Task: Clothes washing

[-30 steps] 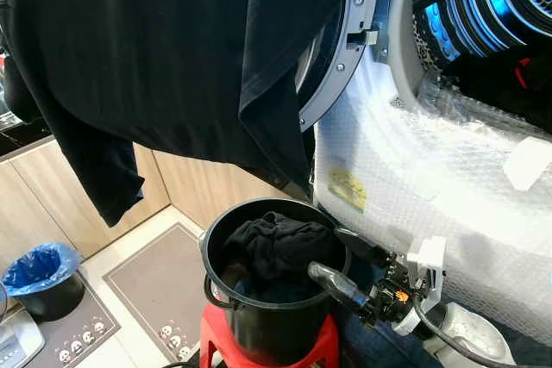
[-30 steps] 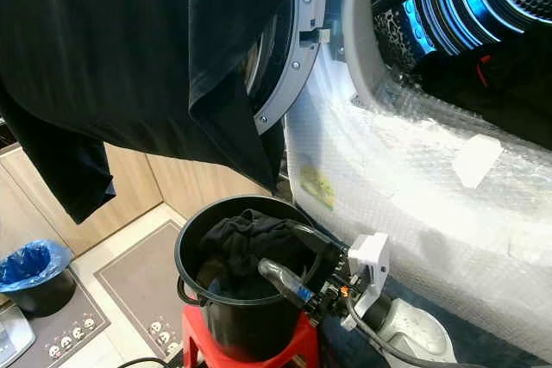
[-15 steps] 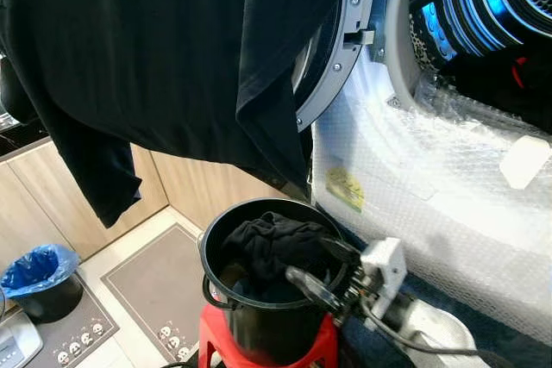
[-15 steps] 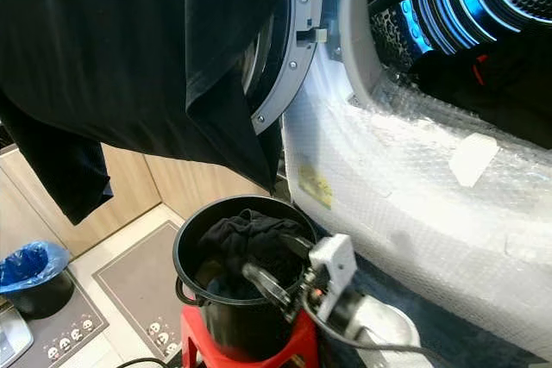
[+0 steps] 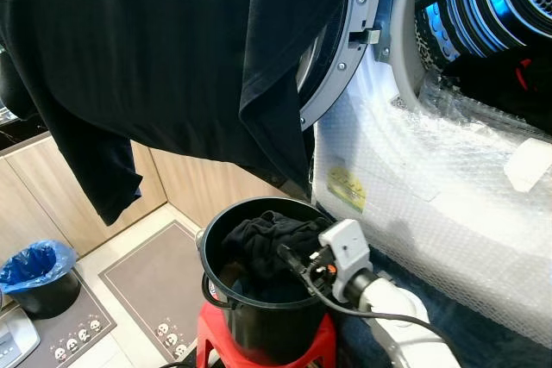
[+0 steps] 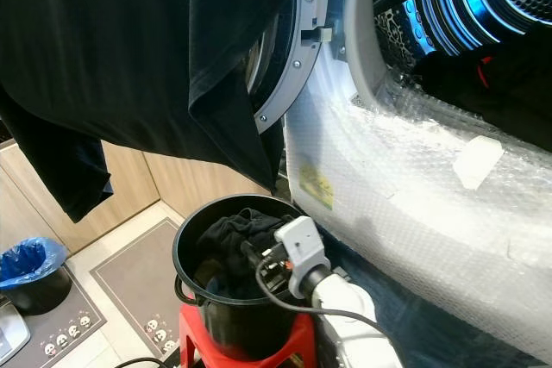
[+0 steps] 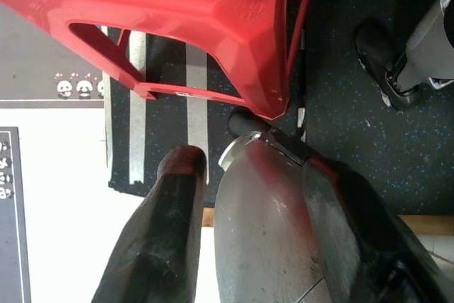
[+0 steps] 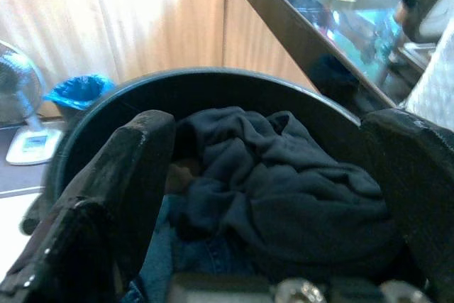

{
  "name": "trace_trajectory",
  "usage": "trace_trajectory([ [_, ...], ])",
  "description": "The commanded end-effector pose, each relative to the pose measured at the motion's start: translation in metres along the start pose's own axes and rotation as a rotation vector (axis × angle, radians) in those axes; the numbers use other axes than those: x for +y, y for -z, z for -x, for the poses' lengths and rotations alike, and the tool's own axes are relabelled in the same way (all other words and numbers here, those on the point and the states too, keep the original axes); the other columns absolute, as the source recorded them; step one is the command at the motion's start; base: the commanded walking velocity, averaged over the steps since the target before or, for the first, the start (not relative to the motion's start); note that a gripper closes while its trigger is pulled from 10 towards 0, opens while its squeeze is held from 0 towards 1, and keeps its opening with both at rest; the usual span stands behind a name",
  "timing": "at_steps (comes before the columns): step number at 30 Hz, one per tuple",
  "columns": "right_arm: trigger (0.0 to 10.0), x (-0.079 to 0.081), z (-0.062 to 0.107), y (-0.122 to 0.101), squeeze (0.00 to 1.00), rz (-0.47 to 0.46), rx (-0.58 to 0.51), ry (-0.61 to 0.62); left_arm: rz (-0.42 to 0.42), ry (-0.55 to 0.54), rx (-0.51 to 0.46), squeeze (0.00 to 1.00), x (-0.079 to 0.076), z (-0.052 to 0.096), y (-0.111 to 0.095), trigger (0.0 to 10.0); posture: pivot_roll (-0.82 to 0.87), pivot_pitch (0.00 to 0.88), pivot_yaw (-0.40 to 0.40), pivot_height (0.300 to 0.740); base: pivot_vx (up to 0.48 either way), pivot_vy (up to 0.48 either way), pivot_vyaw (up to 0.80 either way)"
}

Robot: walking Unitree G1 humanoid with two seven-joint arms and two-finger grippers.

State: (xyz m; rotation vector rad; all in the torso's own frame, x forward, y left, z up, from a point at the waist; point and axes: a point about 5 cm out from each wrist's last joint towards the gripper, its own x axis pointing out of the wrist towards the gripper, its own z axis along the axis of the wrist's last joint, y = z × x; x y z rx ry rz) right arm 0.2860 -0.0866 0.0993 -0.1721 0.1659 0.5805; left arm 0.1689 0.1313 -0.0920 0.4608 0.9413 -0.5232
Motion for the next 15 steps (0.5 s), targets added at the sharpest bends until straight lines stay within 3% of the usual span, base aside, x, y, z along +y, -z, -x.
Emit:
trace_trajectory([
  [1, 10.0, 0.001, -0.004, -0.005, 0.00, -0.024, -0.019, -0.005, 0.029, -0.008, 0.038, 0.00, -0.003, 0.001, 0.010, 10.0, -0.16, 0.000, 0.028, 0.740, 0.000, 0.000, 0.00],
  [4, 10.0, 0.003, 0.001, -0.007, 0.00, -0.075, -0.079, -0.063, 0.021, -0.012, 0.027, 0.00, -0.003, 0.001, 0.009, 10.0, -0.15, 0.000, 0.026, 0.740, 0.000, 0.000, 0.00],
  [7, 10.0, 0.001, 0.018, -0.007, 0.00, -0.120, -0.156, -0.172, 0.028, -0.030, -0.009, 0.00, 0.000, 0.001, 0.003, 10.0, -0.15, 0.000, 0.035, 0.740, 0.000, 0.000, 0.00],
  [15, 10.0, -0.021, 0.050, 0.021, 0.00, -0.133, -0.061, -0.168, -0.171, -0.034, -0.154, 0.00, 0.007, 0.001, -0.021, 10.0, -0.16, 0.000, 0.053, 0.740, 0.000, 0.000, 0.00],
])
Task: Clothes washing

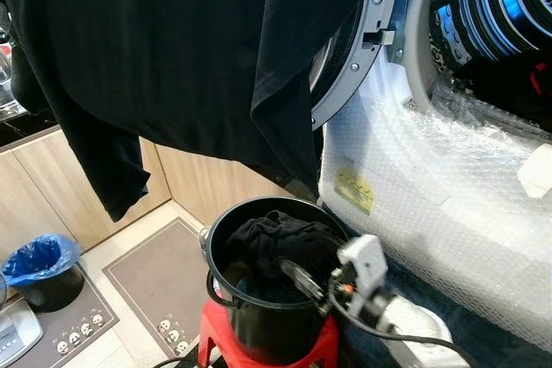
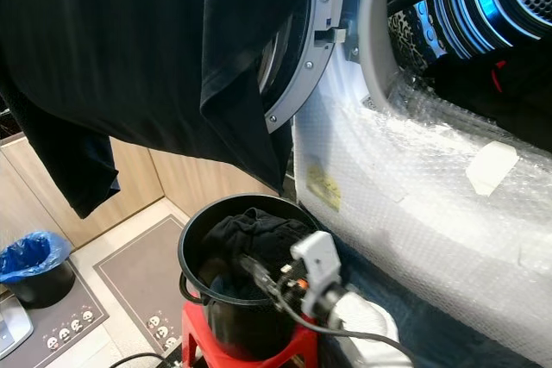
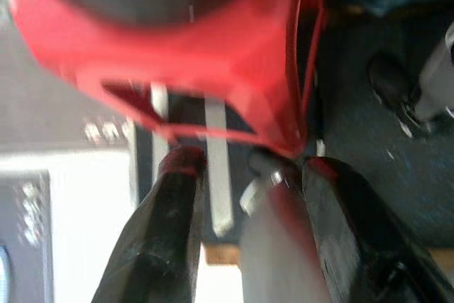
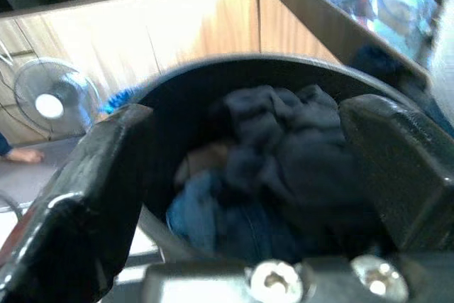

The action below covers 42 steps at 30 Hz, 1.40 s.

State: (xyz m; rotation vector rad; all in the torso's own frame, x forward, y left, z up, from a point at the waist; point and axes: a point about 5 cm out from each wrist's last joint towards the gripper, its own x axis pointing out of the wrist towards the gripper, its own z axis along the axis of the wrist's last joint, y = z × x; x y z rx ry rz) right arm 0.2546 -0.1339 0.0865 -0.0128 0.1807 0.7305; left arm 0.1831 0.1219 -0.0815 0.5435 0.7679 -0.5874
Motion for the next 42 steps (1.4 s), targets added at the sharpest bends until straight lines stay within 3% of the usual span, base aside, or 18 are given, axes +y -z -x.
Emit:
trace_trajectory([
  [1, 10.0, -0.001, 0.005, -0.002, 0.00, 0.006, -0.009, -0.004, -0.059, -0.006, -0.020, 0.00, 0.005, 0.001, -0.001, 10.0, -0.16, 0.000, 0.053, 0.740, 0.000, 0.000, 0.00],
  [4, 10.0, -0.006, 0.023, 0.019, 0.00, 0.000, 0.076, -0.026, -0.020, -0.043, -0.041, 0.00, 0.019, 0.001, -0.006, 10.0, -0.15, 0.000, 0.052, 0.740, 0.000, 0.000, 0.00],
  [9, 10.0, -0.014, 0.042, 0.045, 0.00, -0.029, 0.166, -0.008, -0.055, -0.081, -0.114, 0.00, 0.035, -0.001, -0.022, 10.0, -0.14, 0.000, 0.051, 0.740, 0.000, 0.000, 0.00],
  [11, 10.0, -0.017, 0.050, 0.056, 0.00, -0.062, 0.190, 0.004, -0.105, -0.079, -0.161, 0.00, 0.037, -0.002, -0.033, 10.0, -0.14, 0.000, 0.052, 0.740, 0.000, 0.000, 0.00],
  [23, 10.0, -0.027, 0.070, 0.109, 0.00, -0.118, 0.374, 0.153, -0.238, 0.084, -0.215, 0.00, 0.019, -0.004, -0.044, 10.0, -0.14, 0.000, 0.051, 0.740, 0.000, 0.000, 0.00],
  [31, 10.0, -0.030, 0.090, 0.146, 0.00, -0.197, 0.510, 0.344, -0.251, 0.149, -0.251, 0.00, 0.015, -0.004, -0.053, 10.0, -0.14, 0.000, 0.050, 0.740, 0.000, 0.000, 0.00],
  [33, 10.0, -0.032, 0.099, 0.157, 0.00, -0.274, 0.541, 0.441, -0.266, 0.196, -0.275, 0.00, 0.011, -0.006, -0.062, 10.0, -0.13, 0.000, 0.045, 0.740, 0.000, 0.000, 0.00],
  [38, 10.0, -0.023, 0.113, 0.175, 0.00, -0.278, 0.634, 0.479, -0.320, 0.297, -0.329, 0.00, 0.007, -0.006, -0.083, 10.0, -0.14, 0.000, 0.050, 0.740, 0.000, 0.000, 0.00],
  [42, 10.0, -0.007, 0.126, 0.192, 0.00, -0.318, 0.706, 0.499, -0.390, 0.372, -0.383, 0.00, 0.006, -0.006, -0.102, 10.0, -0.15, 0.000, 0.062, 0.740, 0.000, 0.000, 0.00],
])
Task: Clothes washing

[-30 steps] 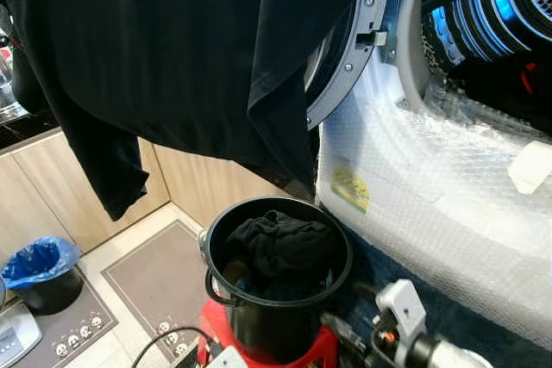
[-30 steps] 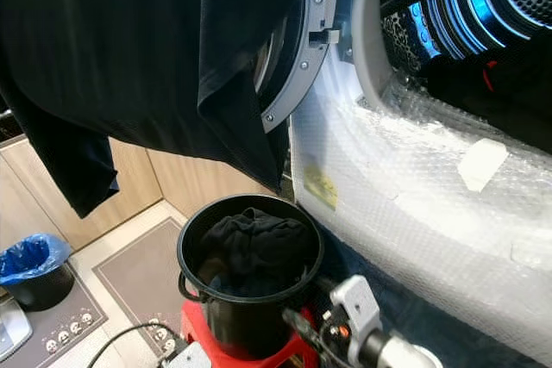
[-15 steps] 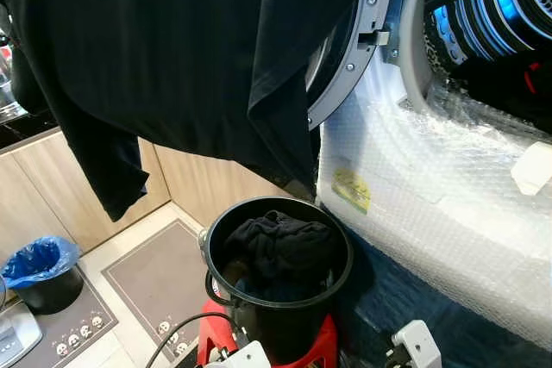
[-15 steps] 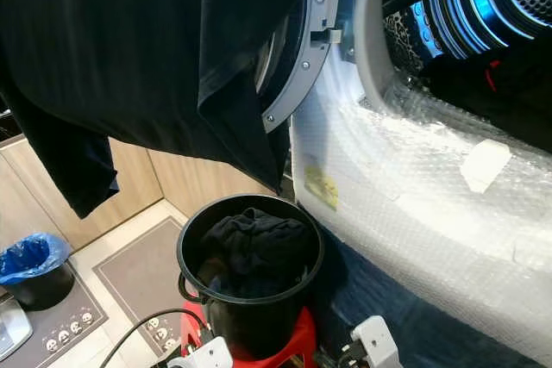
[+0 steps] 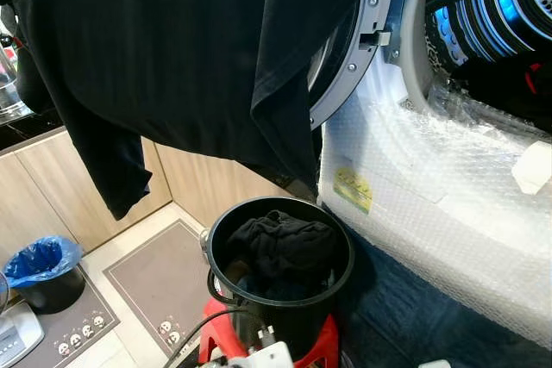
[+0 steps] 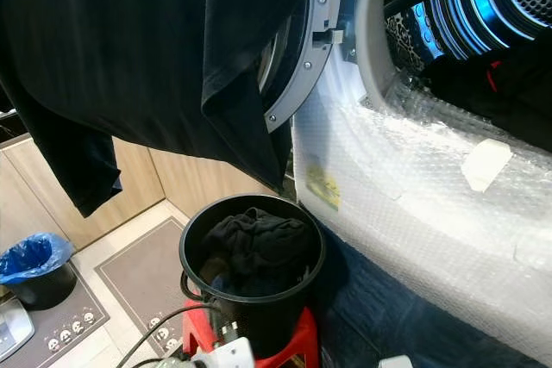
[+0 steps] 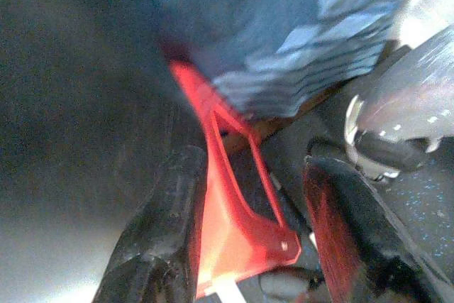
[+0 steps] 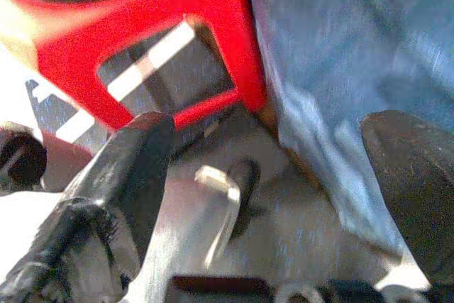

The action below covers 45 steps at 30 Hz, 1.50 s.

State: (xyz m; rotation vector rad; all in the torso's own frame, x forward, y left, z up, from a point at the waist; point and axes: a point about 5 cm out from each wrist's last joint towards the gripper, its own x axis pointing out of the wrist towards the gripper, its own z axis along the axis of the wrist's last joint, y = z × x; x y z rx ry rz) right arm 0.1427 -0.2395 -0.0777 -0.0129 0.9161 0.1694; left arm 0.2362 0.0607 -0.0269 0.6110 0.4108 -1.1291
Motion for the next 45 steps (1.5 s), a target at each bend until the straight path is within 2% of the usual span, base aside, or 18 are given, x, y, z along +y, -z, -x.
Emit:
trace_trajectory([
  [1, 10.0, 0.004, 0.001, 0.010, 0.00, -0.009, 0.023, 0.007, -0.037, 0.030, -0.026, 0.00, 0.004, -0.001, -0.007, 10.0, -0.16, 0.000, 0.068, 0.740, 0.000, 0.000, 0.00],
  [4, 10.0, 0.006, 0.002, 0.020, 0.00, -0.034, 0.046, 0.026, -0.056, 0.062, -0.053, 0.00, 0.007, -0.002, -0.015, 10.0, -0.17, 0.000, 0.080, 0.740, 0.000, 0.000, 0.00],
  [9, 10.0, 0.010, 0.003, 0.032, 0.00, -0.089, 0.081, 0.064, -0.131, 0.095, -0.085, 0.00, 0.010, -0.005, -0.027, 10.0, -0.18, 0.000, 0.090, 0.740, 0.000, 0.000, 0.00],
  [12, 10.0, 0.016, 0.004, 0.042, 0.00, -0.118, 0.117, 0.078, -0.190, 0.112, -0.125, 0.00, 0.013, -0.009, -0.043, 10.0, -0.18, 0.000, 0.095, 0.740, 0.000, 0.000, 0.00],
  [24, 10.0, 0.026, -0.001, 0.044, 0.00, -0.131, 0.137, 0.065, -0.249, 0.049, -0.292, 0.00, 0.034, -0.005, -0.082, 10.0, -0.16, 0.000, 0.082, 0.740, 0.000, 0.000, 0.00],
  [26, 10.0, 0.028, -0.001, 0.043, 0.00, -0.126, 0.142, 0.054, -0.239, 0.002, -0.330, 0.00, 0.043, -0.001, -0.090, 10.0, -0.16, 0.000, 0.078, 0.740, 0.000, 0.000, 0.00],
  [28, 10.0, 0.028, -0.001, 0.044, 0.00, -0.126, 0.144, 0.051, -0.230, -0.014, -0.339, 0.00, 0.046, 0.000, -0.092, 10.0, -0.15, 0.000, 0.076, 0.740, 0.000, 0.000, 0.00],
  [32, 10.0, 0.029, -0.002, 0.044, 0.00, -0.139, 0.147, 0.050, -0.190, -0.089, -0.376, 0.00, 0.062, 0.010, -0.097, 10.0, -0.15, 0.000, 0.071, 0.740, 0.000, 0.000, 0.00],
  [45, 10.0, 0.032, -0.002, 0.047, 0.00, -0.177, 0.148, 0.046, -0.056, -0.300, -0.389, 0.00, 0.095, 0.037, -0.084, 10.0, -0.15, 0.000, 0.065, 0.740, 0.000, 0.000, 0.00],
])
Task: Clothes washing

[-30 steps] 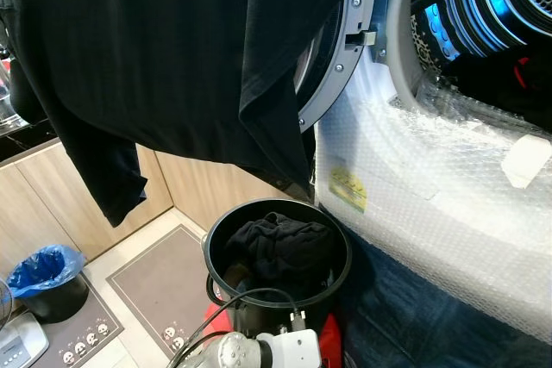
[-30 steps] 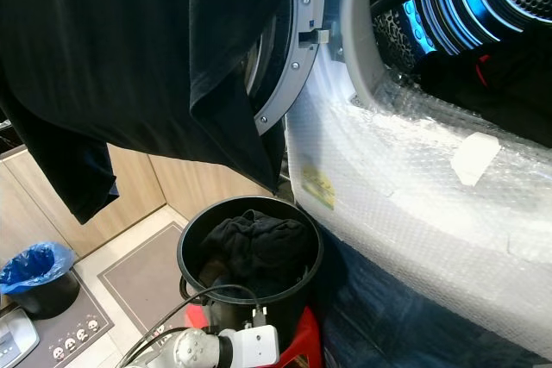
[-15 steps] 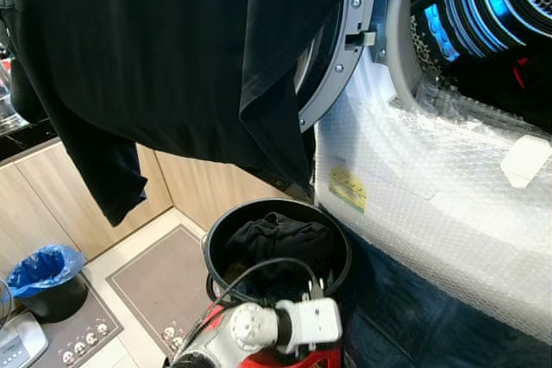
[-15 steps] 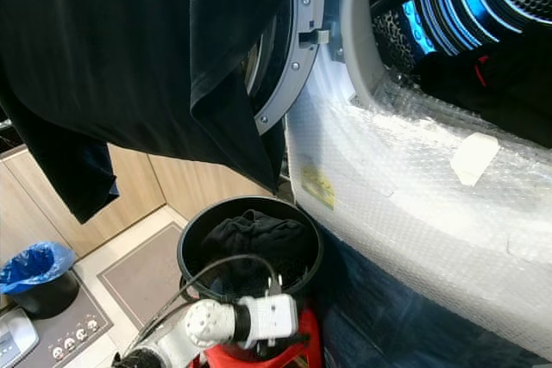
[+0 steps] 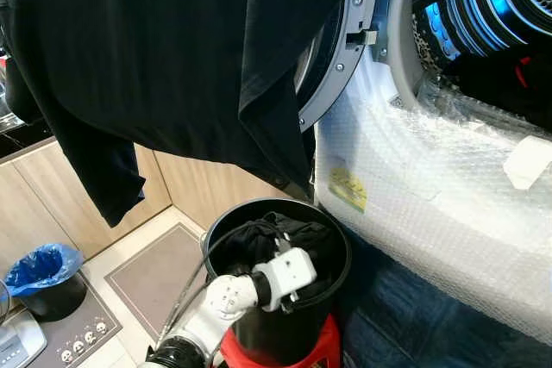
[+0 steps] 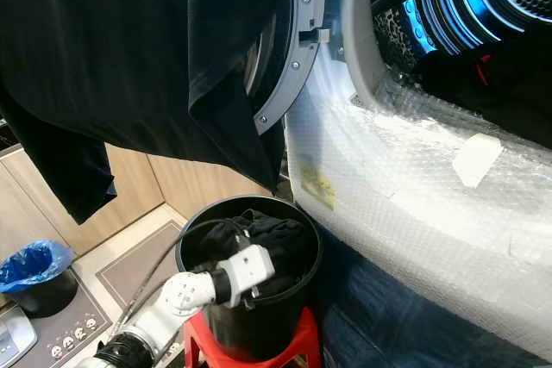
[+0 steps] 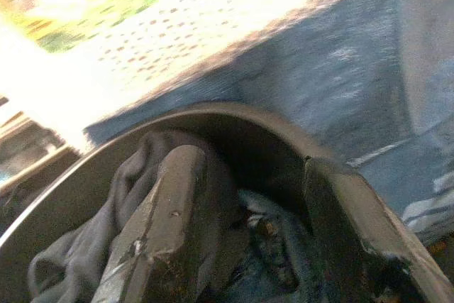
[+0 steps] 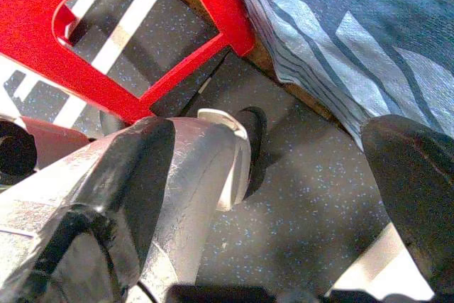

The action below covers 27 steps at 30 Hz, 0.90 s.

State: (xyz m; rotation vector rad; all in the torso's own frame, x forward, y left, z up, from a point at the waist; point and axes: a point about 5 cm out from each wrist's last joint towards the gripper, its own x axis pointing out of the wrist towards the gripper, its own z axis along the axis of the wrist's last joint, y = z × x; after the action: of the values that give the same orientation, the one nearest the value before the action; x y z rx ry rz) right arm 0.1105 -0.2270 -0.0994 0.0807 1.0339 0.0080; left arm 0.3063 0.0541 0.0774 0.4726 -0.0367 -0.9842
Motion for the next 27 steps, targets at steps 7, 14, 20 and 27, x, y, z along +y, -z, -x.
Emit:
trace_trajectory([
  [7, 10.0, 0.015, -0.001, 0.012, 0.00, -0.012, 0.047, -0.045, 0.030, -0.121, 0.000, 0.00, 0.021, 0.010, 0.000, 10.0, -0.16, 0.000, 0.063, 0.740, 0.000, 0.000, 0.00],
  [14, 10.0, 0.013, -0.001, 0.011, 0.00, -0.015, 0.045, -0.036, 0.091, -0.232, 0.002, 0.00, 0.037, 0.016, 0.003, 10.0, -0.17, 0.000, 0.066, 0.740, 0.000, 0.000, 0.00],
  [20, 10.0, 0.012, -0.001, 0.013, 0.00, -0.032, 0.050, -0.028, 0.096, -0.309, 0.022, 0.00, 0.046, 0.023, 0.008, 10.0, -0.17, 0.000, 0.068, 0.740, 0.000, 0.000, 0.00],
  [27, 10.0, 0.012, 0.000, 0.015, 0.00, -0.042, 0.057, -0.026, 0.119, -0.422, 0.065, 0.00, 0.057, 0.033, 0.018, 10.0, -0.17, 0.000, 0.066, 0.740, 0.000, 0.000, 0.00],
])
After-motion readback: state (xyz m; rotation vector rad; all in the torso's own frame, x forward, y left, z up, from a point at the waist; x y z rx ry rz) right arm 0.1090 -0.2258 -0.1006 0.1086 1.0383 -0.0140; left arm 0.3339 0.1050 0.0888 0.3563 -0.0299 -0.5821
